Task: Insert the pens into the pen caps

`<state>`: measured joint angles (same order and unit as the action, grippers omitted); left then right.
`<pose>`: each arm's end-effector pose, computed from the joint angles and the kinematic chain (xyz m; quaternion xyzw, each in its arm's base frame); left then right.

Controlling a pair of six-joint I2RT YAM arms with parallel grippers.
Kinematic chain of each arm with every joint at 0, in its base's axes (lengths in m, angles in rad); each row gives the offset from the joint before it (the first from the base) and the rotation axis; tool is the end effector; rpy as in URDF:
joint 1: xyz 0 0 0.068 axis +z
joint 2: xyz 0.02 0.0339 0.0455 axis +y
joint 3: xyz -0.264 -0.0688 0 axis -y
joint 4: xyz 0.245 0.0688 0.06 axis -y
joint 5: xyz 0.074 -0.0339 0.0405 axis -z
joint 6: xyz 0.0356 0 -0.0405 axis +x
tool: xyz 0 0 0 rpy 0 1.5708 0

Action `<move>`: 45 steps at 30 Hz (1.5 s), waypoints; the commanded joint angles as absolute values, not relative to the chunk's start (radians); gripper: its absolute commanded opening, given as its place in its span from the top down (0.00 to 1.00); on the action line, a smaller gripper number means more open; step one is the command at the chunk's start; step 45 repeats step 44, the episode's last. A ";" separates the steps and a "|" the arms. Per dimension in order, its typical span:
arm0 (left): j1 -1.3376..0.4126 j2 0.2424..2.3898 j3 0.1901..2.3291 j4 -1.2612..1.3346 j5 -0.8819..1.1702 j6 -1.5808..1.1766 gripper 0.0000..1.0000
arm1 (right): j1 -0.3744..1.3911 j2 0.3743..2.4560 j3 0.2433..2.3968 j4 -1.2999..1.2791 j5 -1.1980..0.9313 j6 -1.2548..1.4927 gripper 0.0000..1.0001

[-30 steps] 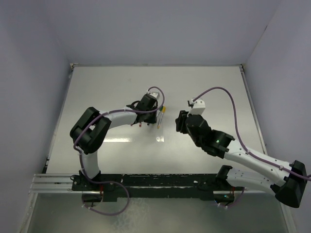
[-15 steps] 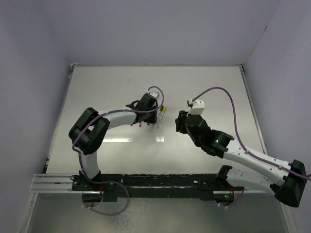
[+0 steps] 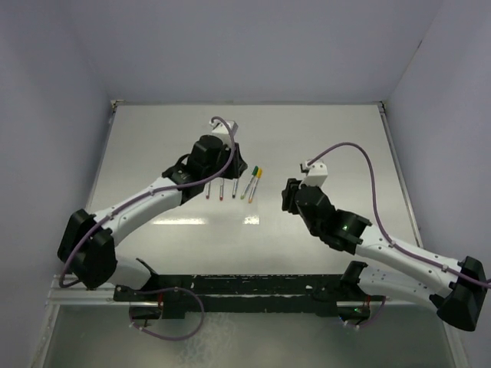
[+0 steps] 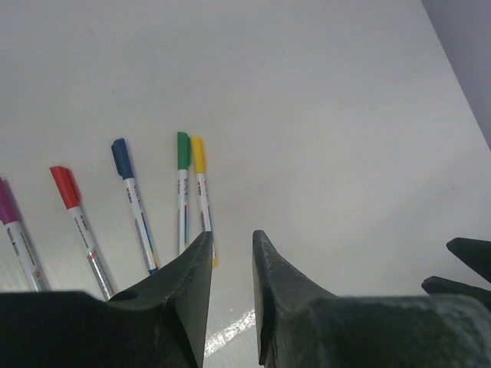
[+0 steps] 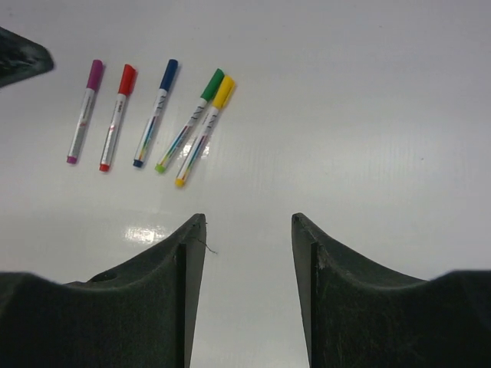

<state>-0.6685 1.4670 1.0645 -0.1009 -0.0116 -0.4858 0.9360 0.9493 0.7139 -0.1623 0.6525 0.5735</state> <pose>0.2652 -0.2089 0.2824 0.0756 0.8576 -0.2734 0.4290 0.1436 0.1585 0.2897 0.0323 0.8080 0.1648 0.5648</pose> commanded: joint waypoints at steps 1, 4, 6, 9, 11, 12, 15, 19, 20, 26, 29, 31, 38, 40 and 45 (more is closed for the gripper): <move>-0.646 1.382 1.010 -0.080 -0.071 -0.453 0.70 | 0.904 0.879 0.663 -0.095 0.751 0.548 0.49; -0.588 1.346 0.948 -0.076 -0.027 -0.465 0.69 | 0.811 0.837 0.642 -0.113 0.713 0.551 0.48; -0.526 1.304 0.881 -0.050 0.021 -0.487 0.69 | 0.713 0.807 0.633 -0.143 0.663 0.572 0.48; -0.440 1.211 0.761 -0.030 0.046 -0.514 0.69 | 0.611 0.763 0.612 -0.177 0.635 0.580 0.47; -0.393 1.147 0.718 -0.052 0.021 -0.514 0.69 | 0.565 0.747 0.600 -0.192 0.633 0.590 0.47; -0.372 1.112 0.701 -0.069 0.007 -0.511 0.69 | 0.541 0.743 0.594 -0.218 0.628 0.599 0.46; -0.318 1.016 0.670 -0.124 -0.023 -0.508 0.68 | 0.460 0.740 0.574 -0.229 0.580 0.626 0.45; -0.297 0.890 0.652 -0.227 -0.132 -0.527 0.66 | 0.391 0.715 0.547 -0.250 0.558 0.674 0.45; -0.297 0.859 0.650 -0.256 -0.165 -0.536 0.66 | 0.388 0.702 0.541 -0.253 0.566 0.681 0.45; -0.297 0.733 0.615 -0.326 -0.285 -0.594 0.62 | 0.387 0.651 0.515 -0.269 0.610 0.680 0.44; -0.297 0.753 0.637 -0.363 -0.315 -0.611 0.60 | 0.387 0.662 0.530 -0.296 0.618 0.679 0.42; -0.296 0.774 0.653 -0.375 -0.328 -0.616 0.60 | 0.387 0.671 0.543 -0.320 0.633 0.684 0.29; -0.296 0.788 0.650 -0.366 -0.341 -0.628 0.62 | 0.387 0.663 0.539 -0.329 0.647 0.696 0.00; -0.297 0.770 0.637 -0.351 -0.344 -0.630 0.63 | 0.386 0.657 0.536 -0.328 0.647 0.695 0.00; -0.297 0.750 0.632 -0.349 -0.339 -0.624 0.62 | 0.386 0.657 0.535 -0.327 0.642 0.696 0.00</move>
